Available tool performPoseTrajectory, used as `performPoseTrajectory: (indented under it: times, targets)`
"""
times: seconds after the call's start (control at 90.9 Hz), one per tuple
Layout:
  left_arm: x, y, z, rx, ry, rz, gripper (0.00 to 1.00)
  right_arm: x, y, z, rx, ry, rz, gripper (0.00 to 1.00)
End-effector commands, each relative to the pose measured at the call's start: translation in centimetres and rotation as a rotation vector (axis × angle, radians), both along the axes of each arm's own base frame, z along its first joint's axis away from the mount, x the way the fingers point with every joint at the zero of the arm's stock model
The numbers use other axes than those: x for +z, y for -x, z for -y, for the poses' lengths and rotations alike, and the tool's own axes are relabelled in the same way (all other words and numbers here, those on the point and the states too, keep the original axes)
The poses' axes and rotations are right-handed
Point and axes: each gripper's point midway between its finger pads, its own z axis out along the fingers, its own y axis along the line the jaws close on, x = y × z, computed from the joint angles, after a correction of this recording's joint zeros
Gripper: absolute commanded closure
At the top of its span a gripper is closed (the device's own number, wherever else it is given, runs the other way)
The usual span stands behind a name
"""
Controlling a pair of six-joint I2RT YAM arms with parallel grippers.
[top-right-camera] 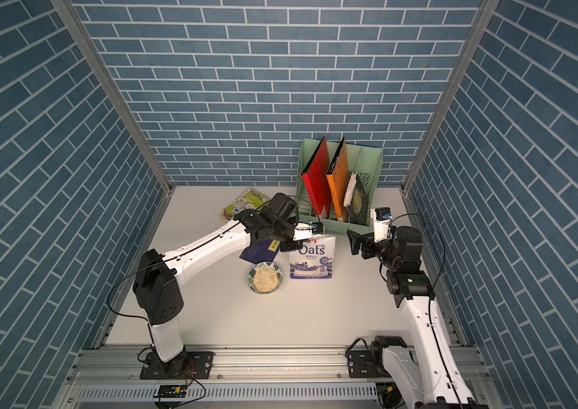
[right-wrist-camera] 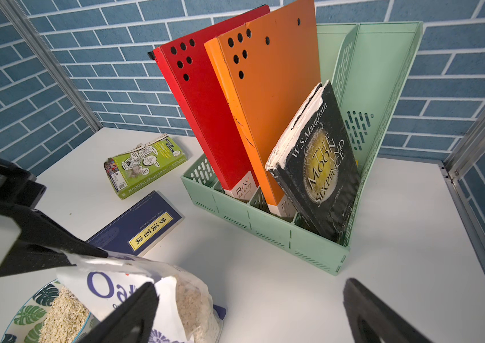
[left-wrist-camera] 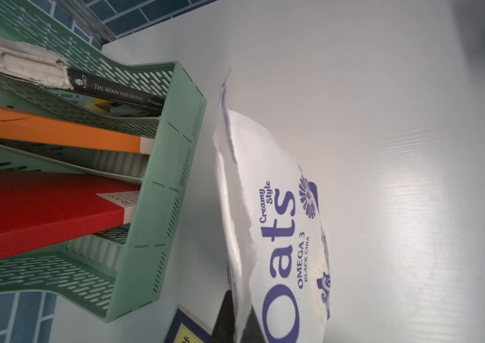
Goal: Pour the oats into the breakfast bowl
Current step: Close the oats bag at the center of the board.
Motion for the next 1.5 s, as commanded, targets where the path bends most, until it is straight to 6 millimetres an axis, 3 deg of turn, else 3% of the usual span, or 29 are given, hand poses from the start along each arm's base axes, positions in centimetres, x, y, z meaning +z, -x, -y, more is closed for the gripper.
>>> performPoseTrajectory:
  times: [0.0, 0.198, 0.319, 0.396, 0.473, 0.616, 0.836, 0.902, 1.023, 1.2, 1.486]
  targets:
    - [0.7, 0.0, 0.0, -0.004, 0.018, -0.009, 1.00, 0.1, -0.2, 0.1, 0.002, 0.010, 0.014, 0.01]
    - [1.1, 0.0, -0.6, 0.013, 0.016, 0.012, 1.00, -0.1, -0.1, 0.2, 0.002, 0.013, 0.011, 0.01]
    - [1.4, -0.4, -1.5, 0.044, 0.029, 0.012, 0.78, -0.2, -0.1, 0.1, 0.004, 0.014, 0.009, 0.00]
    - [1.6, -0.6, -2.1, 0.062, 0.038, 0.016, 0.73, -0.2, -0.1, 0.1, 0.004, 0.015, 0.007, 0.01]
    - [1.7, -0.5, -2.5, 0.066, 0.043, 0.022, 0.77, -0.3, -0.1, 0.1, 0.005, 0.017, 0.005, 0.01]
    - [1.7, -0.4, -2.6, 0.065, 0.045, 0.024, 1.00, -0.4, -0.1, 0.1, 0.004, 0.017, 0.004, 0.01]
    - [2.4, 0.0, -2.3, 0.044, 0.076, 0.033, 1.00, -0.5, -0.2, 0.2, 0.003, 0.018, -0.005, 0.00]
    - [2.6, 0.0, -2.0, 0.035, 0.092, 0.035, 0.79, -0.4, -0.2, 0.1, 0.009, 0.016, -0.002, 0.01]
    - [2.9, -0.1, -1.0, 0.010, 0.119, 0.019, 0.61, -0.3, -0.2, 0.0, 0.013, 0.014, 0.000, 0.01]
    - [2.2, -0.5, -0.3, 0.005, 0.104, -0.004, 0.59, 0.2, 1.6, -3.3, 0.240, 0.018, 0.070, 0.01]
    - [2.4, 0.2, -2.6, 0.047, 0.130, 0.000, 0.52, -0.2, 4.2, -5.9, 0.551, 0.344, 0.284, 0.01]
